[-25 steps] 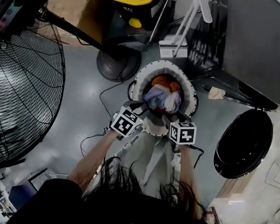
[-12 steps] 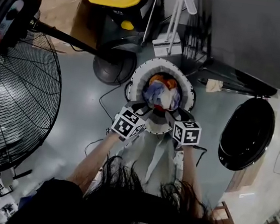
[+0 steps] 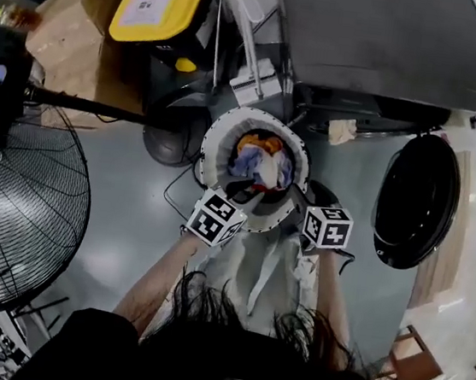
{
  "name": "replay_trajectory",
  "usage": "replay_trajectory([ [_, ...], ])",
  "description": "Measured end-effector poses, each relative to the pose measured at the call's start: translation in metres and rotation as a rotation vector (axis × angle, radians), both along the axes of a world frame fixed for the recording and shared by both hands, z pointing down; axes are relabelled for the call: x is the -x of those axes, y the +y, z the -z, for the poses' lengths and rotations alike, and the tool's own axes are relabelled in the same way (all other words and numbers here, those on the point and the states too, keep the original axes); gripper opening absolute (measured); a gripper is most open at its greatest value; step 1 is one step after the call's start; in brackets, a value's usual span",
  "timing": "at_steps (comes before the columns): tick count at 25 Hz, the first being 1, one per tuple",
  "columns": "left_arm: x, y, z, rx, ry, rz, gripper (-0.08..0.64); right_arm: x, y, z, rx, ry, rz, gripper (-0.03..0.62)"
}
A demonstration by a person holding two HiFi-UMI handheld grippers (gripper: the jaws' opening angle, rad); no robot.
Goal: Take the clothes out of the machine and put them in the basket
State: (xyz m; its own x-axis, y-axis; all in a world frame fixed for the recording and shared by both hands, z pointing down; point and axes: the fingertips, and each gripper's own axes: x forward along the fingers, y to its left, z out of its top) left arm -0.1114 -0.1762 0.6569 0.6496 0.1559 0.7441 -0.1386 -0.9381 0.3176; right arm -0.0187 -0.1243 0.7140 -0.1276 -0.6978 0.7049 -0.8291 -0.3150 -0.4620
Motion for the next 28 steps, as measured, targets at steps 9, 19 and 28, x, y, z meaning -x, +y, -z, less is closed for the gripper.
replay_trajectory([
  [9,-0.060,0.031,0.013,0.002,0.065,-0.126,0.113,-0.069,0.028,0.000,-0.034,0.055,-0.131,0.236],
  [19,-0.109,0.057,0.014,-0.005,0.061,-0.139,0.113,-0.136,0.034,-0.016,-0.034,0.124,-0.147,0.216],
  [28,-0.148,0.050,0.011,-0.042,0.054,-0.047,0.113,-0.182,0.017,-0.044,-0.011,0.172,-0.056,0.215],
])
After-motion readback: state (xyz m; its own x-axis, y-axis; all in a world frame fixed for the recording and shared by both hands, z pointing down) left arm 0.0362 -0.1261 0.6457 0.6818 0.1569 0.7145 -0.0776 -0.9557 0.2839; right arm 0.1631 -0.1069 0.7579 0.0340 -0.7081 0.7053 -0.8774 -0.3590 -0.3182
